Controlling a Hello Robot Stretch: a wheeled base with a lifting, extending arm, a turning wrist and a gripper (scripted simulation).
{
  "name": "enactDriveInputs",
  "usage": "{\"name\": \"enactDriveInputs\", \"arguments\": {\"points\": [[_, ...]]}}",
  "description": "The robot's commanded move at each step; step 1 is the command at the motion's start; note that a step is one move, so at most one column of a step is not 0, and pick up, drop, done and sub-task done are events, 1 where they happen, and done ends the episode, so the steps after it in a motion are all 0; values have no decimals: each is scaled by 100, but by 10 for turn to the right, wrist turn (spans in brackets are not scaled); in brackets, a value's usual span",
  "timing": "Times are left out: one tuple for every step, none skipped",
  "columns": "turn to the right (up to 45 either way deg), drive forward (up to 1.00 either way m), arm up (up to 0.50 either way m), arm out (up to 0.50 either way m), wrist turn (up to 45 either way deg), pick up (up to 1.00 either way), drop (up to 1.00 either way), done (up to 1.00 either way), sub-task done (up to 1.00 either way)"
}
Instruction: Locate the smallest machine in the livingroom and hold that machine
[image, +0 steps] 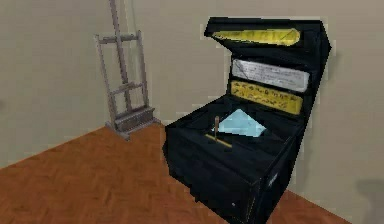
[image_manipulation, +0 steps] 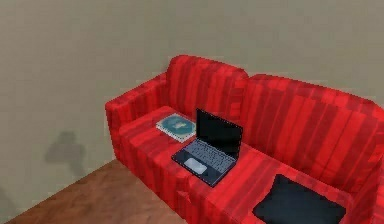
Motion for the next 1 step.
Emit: {"name": "enactDriveInputs", "arguments": {"points": [[0,0,0,50,0,0,0,0,0]]}}
